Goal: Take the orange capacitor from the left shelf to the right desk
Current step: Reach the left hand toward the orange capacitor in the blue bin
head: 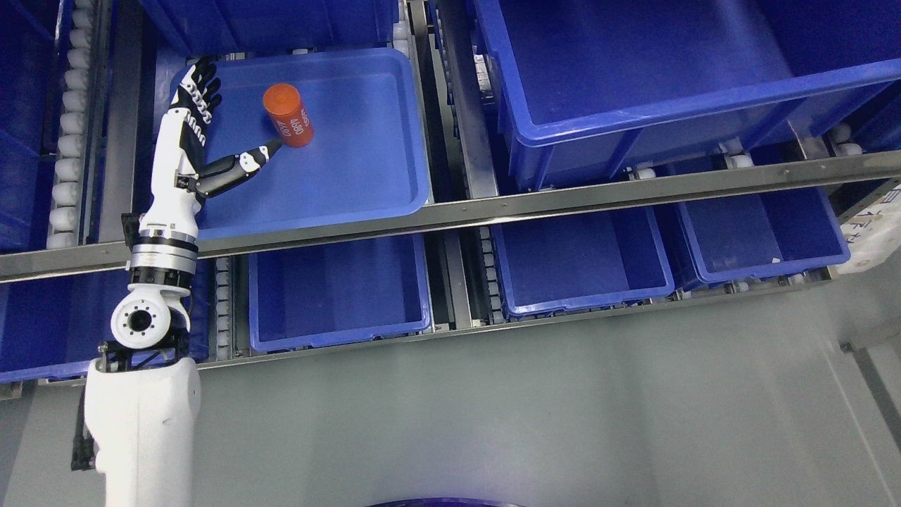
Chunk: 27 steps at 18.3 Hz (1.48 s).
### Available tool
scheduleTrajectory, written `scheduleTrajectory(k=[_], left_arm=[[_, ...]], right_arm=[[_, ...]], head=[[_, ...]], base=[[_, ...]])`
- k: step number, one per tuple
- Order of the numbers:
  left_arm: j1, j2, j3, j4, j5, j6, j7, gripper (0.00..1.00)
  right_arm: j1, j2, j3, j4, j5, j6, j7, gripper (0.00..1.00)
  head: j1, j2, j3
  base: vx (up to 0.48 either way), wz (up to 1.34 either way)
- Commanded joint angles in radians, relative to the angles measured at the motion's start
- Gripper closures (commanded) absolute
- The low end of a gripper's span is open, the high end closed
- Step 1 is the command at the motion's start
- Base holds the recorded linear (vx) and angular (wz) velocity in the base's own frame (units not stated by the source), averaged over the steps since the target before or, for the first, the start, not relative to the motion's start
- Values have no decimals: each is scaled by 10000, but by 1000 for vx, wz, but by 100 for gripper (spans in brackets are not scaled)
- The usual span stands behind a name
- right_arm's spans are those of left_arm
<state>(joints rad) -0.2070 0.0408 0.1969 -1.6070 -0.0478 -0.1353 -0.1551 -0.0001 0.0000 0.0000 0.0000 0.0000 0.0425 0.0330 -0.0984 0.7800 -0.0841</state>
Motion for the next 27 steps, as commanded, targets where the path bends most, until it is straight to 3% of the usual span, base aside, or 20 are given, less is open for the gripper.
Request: scheduleTrajectory(k=[1,5,9,16,27], left_arm=[[414,-234,-920,-421,3,-258,1219,0],[32,-234,-1415,83,-28,-197,1229,0],[-965,-234,-2014,1539,-74,-75,1031,0],[-2561,-234,-1999,3964,-611,279,892,2],[-2654,190,-1831,4350,-626,417,876,23]], right_arm=[[139,-175,-107,-337,0,-57,-8,0],[139,-175,-107,-337,0,-42,-8,0],[139,-175,-107,-337,0,-57,-8,0],[139,-175,-107,-337,0,-57,-8,0],[139,-175,-107,-337,0,-57,-8,0]], head=[[0,0,0],[0,0,0],[0,0,0],[0,0,0],[0,0,0]], base=[[99,112],[55,59],[19,20],[0,0],[0,0]])
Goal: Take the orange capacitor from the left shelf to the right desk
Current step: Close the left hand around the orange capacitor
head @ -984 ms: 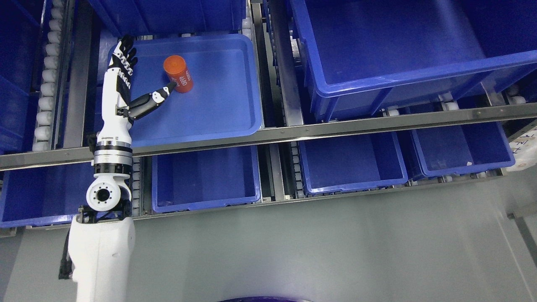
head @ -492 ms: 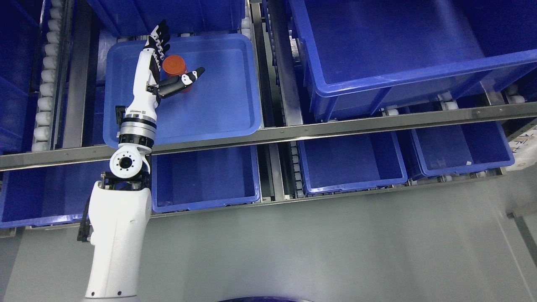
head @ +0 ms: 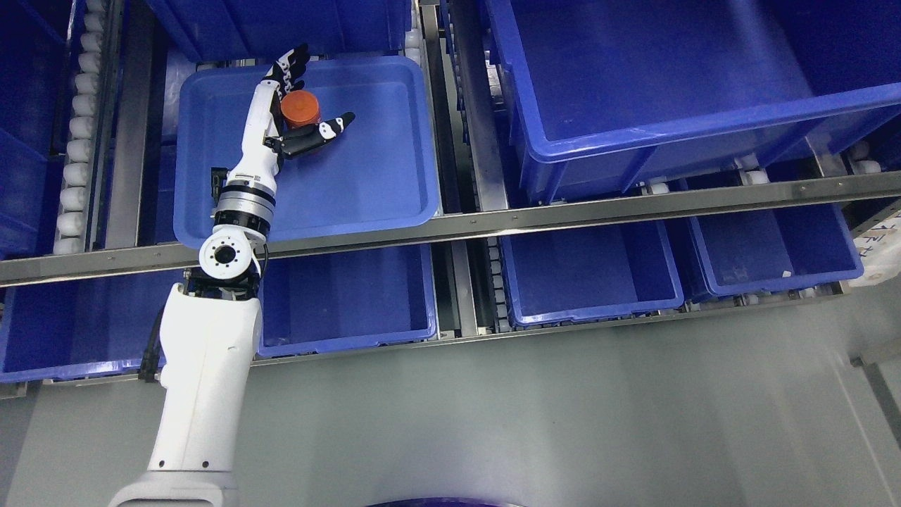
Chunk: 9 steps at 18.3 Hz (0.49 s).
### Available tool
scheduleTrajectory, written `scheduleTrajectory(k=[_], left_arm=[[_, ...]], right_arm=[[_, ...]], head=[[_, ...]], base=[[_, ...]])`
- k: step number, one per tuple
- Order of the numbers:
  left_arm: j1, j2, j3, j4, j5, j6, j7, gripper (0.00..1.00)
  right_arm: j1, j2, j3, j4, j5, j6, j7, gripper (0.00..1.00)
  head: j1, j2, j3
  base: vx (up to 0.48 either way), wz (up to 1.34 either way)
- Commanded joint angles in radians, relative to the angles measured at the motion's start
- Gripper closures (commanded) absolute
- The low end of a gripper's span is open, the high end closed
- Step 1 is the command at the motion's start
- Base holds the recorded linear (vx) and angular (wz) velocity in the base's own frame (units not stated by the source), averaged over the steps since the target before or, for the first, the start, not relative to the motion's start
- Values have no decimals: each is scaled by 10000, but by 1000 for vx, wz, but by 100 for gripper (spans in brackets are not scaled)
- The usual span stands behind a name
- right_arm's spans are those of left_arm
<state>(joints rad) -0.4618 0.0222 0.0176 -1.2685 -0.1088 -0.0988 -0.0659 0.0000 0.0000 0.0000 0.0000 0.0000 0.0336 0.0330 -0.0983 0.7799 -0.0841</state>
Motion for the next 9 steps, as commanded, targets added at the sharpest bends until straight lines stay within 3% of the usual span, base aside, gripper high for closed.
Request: scheduleTrajectory(k=[1,5,9], left_arm=[[-107,376,-38,965,-17,22,-31,26],[-91,361,115,920,-1,-25,-552,36],[-76,253,406,919,-1,-86,-583,53]], right_arm=[[138,-175,-107,-337,0,32,-8,0],[138,-175,-107,-337,0,32,-8,0],[138,-175,-107,-337,0,32,-8,0]], head=[[0,0,0],[0,0,0],[0,0,0]], base=[[0,0],[0,0],[0,0]])
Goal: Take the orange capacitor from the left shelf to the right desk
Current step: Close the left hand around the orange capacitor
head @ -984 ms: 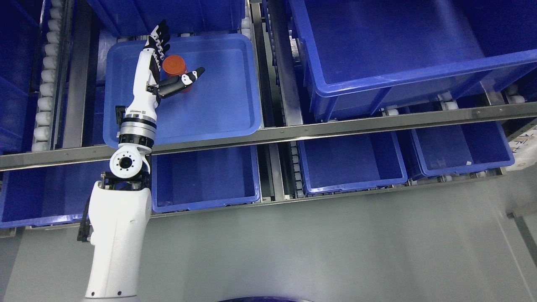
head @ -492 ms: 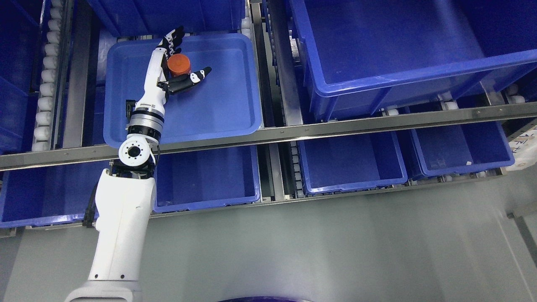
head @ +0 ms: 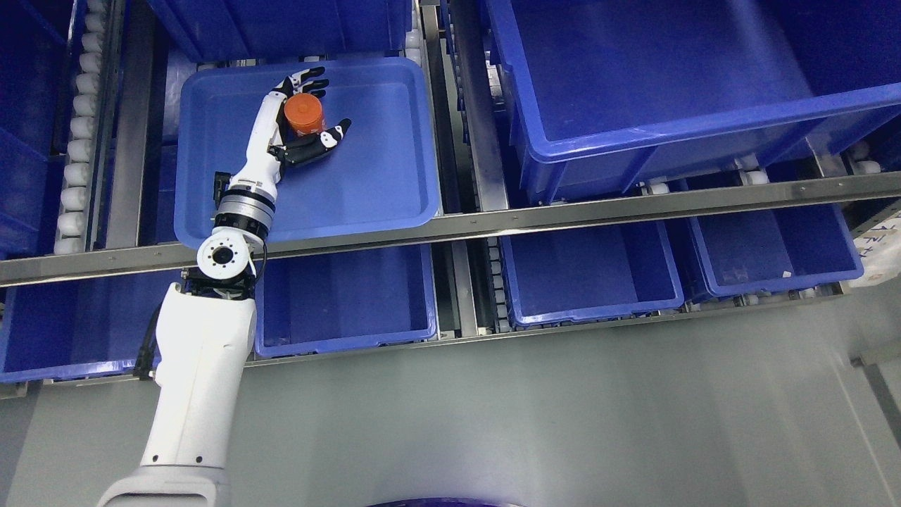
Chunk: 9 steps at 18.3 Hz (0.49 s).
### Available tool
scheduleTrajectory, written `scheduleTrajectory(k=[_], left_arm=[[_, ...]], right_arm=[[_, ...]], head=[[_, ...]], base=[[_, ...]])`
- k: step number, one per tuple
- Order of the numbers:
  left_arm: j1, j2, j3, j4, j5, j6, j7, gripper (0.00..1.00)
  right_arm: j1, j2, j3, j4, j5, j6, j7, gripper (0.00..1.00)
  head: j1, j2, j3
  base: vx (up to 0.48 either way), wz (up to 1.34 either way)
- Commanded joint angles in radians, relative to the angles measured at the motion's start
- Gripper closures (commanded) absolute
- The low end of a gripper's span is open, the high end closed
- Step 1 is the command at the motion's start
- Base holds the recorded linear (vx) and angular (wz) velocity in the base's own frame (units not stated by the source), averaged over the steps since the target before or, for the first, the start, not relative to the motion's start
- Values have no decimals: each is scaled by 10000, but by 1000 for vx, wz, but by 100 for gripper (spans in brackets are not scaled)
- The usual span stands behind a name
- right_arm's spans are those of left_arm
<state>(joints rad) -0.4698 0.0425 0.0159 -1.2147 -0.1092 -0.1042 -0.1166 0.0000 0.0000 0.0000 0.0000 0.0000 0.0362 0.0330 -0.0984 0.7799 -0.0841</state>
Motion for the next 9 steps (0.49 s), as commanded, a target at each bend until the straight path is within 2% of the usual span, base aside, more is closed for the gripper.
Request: scheduleTrajectory(k=[1,6,9], left_arm=[[-11,51,515,382,2,-77,-77,57],[20,-10,1236,397,2,-674,-46,96],[-11,-240,1420,321,18,-951,-77,100]], right_arm=[[138,-175,-108,-337,0,22,-8,0],[138,-175,-108,-337,0,7,-8,0],[138,-175,-108,-337,0,7,-8,0]], head=[[0,0,0],[0,0,0],[0,0,0]], base=[[0,0],[0,0],[0,0]])
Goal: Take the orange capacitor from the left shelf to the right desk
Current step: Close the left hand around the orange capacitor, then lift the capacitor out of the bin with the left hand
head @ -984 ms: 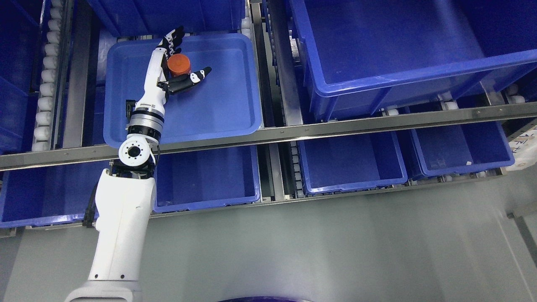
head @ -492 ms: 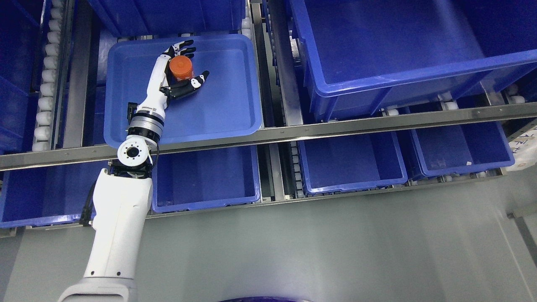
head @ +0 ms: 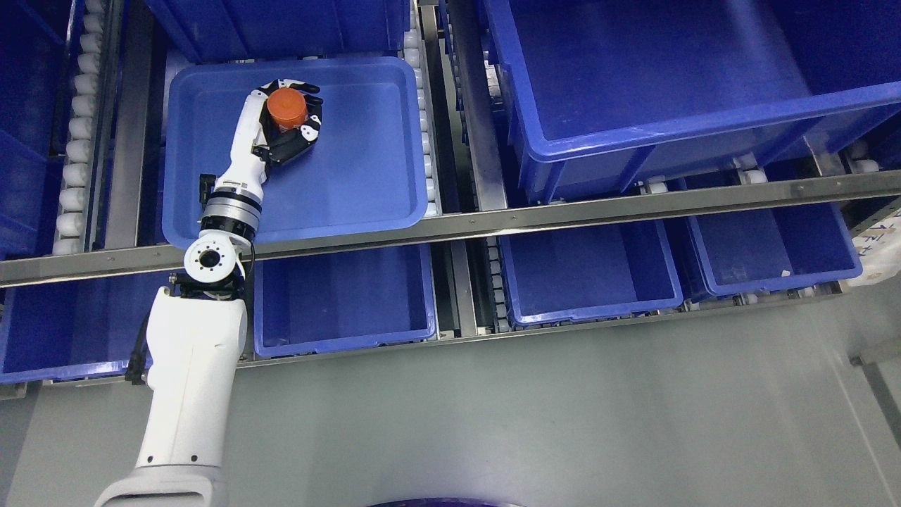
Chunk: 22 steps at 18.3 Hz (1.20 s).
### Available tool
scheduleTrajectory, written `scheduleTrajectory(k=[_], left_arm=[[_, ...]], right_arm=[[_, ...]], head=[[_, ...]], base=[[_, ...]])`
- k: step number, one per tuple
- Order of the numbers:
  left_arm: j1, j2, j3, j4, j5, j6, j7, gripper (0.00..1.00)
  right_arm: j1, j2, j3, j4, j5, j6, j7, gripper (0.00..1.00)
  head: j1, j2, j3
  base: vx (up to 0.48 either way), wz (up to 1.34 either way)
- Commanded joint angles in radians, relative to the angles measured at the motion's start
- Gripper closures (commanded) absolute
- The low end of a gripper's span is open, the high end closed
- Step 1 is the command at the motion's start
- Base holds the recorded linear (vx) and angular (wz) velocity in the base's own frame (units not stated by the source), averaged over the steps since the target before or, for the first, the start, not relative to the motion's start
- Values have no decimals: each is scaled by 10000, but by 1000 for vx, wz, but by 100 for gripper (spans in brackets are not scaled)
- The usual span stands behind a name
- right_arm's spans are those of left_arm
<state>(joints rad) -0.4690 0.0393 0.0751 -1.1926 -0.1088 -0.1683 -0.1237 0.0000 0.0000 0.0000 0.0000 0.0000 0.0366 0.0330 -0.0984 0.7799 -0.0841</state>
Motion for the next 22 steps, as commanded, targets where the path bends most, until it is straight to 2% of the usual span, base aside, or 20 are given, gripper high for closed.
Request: scheduleTrajectory(k=[1,9,12,14,22], left_arm=[[-65,-219,860,-38,44,-478,-5,100],[-603,-219,462,-2476,1991,-755,-21,99],[-496,-219,155,-2953,2223,-1857,-21,99],[-404,-219,154,-3305,2207,-2242,-6,99],[57,-219,338,-4579,2207,-1892,40,98]], right_arm=[[138,-175,-107,-338,0,18,-8,0],[138,-175,-107,-338,0,3,-8,0],[138,-175,-107,-338,0,3,-8,0],[138,-175,-107,-338,0,3,-8,0],[138,-175,-107,-338,0,3,-8,0]], head=[[0,0,0],[0,0,0],[0,0,0],[0,0,0],[0,0,0]], base=[[0,0],[0,0],[0,0],[0,0],[-32,-48]])
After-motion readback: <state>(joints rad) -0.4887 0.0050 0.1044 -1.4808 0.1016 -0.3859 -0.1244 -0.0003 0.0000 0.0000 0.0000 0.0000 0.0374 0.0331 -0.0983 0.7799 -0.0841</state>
